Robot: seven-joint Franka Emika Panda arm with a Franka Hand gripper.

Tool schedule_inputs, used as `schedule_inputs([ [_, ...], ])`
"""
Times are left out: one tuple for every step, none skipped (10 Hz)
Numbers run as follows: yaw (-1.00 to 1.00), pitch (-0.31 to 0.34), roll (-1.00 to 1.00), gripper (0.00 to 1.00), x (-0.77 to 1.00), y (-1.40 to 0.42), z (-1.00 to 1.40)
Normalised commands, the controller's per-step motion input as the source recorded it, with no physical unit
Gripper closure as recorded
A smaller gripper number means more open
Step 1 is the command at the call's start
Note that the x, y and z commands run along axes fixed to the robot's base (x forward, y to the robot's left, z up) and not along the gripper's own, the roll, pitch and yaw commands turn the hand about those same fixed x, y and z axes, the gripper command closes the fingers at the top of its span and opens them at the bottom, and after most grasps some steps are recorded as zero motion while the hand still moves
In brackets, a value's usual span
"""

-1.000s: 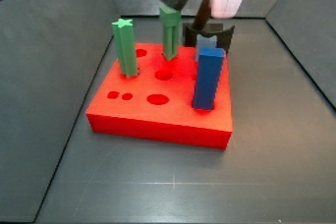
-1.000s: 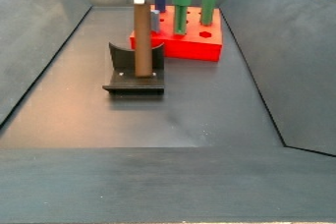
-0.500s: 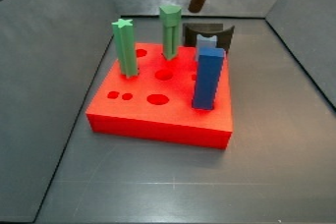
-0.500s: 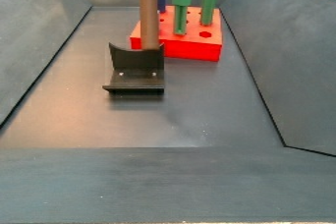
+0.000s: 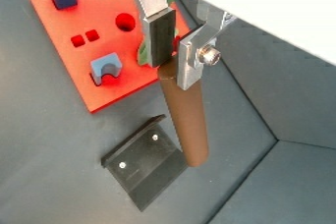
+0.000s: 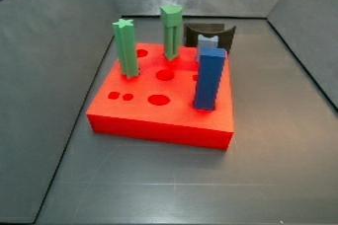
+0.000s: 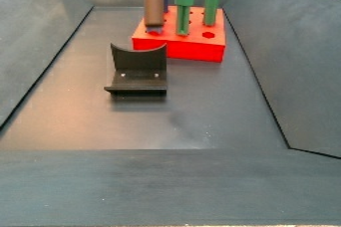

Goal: Pick up the oval object. Move up. Place the oval object on the fixture. Regrasp the oval object. Move to above the board. Insert the oval object.
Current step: Move to above the board.

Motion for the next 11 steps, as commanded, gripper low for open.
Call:
schedule_inputs([
  [-0.01, 0.106, -0.07, 1.0, -0.02, -0.01, 0.44],
  [0.0, 0.135, -0.06, 1.0, 0.0, -0.01, 0.2],
  [1.0, 0.096, -0.34, 1.0, -0.57, -1.0, 0.36],
  [1.0, 0.089, -0.33, 1.0, -0.57, -1.0, 0.34],
  [1.0, 0.06, -0.32, 1.0, -0.56, -1.0, 0.35],
  [1.0, 0.043, -0.32, 1.0, -0.54, -1.0, 0.33],
  [1.0, 0.023, -0.32, 1.0, -0.54, -1.0, 0.36],
  [1.0, 0.004, -0.31, 1.0, -0.45, -0.85, 0.32],
  [1.0, -0.023, -0.3, 1.0, -0.24, -0.47, 0.19],
  [1.0, -0.041, -0.3, 1.0, -0.12, -0.24, 0.11],
  [1.0, -0.057, -0.29, 1.0, -0.07, -0.14, 0.08],
])
